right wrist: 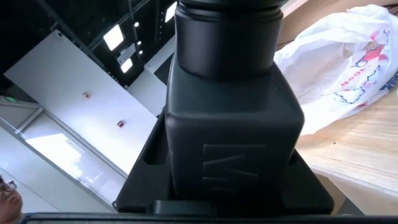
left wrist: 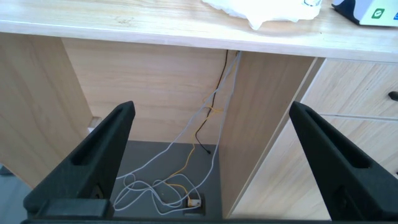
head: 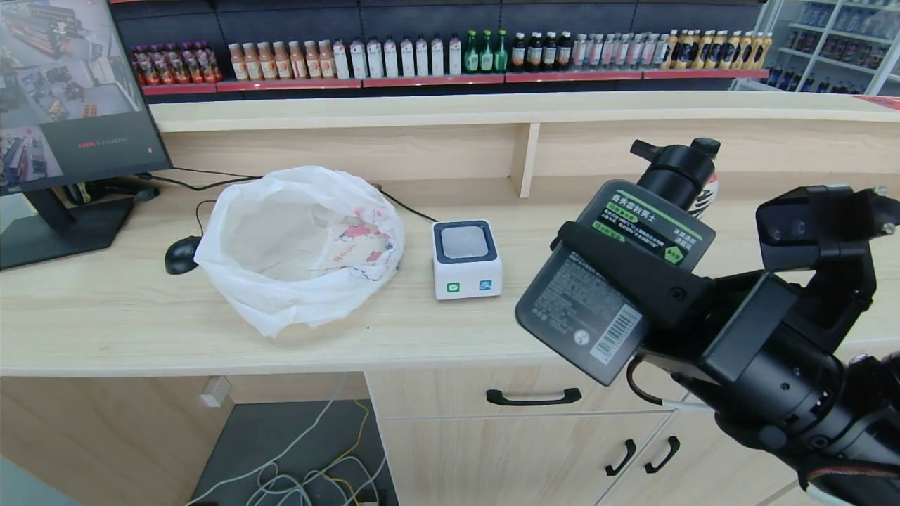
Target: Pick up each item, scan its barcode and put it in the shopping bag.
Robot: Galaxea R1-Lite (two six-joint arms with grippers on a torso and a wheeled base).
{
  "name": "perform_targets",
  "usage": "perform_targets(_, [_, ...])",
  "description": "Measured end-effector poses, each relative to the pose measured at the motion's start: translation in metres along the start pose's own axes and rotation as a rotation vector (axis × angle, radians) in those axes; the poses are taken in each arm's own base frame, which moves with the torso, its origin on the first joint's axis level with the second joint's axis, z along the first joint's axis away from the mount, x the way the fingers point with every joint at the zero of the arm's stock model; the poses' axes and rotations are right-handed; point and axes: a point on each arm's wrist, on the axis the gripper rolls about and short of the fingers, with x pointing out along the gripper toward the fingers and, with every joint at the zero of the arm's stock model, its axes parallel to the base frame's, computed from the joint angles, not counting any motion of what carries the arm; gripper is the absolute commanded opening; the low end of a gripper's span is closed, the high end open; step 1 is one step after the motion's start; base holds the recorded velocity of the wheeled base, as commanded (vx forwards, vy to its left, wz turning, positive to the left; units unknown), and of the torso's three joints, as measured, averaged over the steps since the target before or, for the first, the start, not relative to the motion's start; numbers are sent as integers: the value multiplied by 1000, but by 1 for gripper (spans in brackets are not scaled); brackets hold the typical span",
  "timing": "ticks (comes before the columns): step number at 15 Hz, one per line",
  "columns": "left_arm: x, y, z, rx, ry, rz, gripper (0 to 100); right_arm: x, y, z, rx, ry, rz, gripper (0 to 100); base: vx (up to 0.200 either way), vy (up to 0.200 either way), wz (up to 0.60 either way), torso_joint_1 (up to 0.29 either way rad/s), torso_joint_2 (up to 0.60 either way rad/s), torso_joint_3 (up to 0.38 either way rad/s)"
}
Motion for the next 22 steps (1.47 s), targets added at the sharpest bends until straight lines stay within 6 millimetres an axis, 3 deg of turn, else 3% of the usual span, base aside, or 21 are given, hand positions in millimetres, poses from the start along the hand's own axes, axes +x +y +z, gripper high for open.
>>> perform_targets(13, [0, 0, 0, 0, 0, 0, 100, 7, 16, -8, -13, 21, 71, 0, 0, 0, 0, 0, 0, 0])
perform_targets(22, [0, 0, 0, 0, 0, 0, 100, 3, 2, -26, -266, 91, 24, 0, 0, 0, 0, 0, 0, 0])
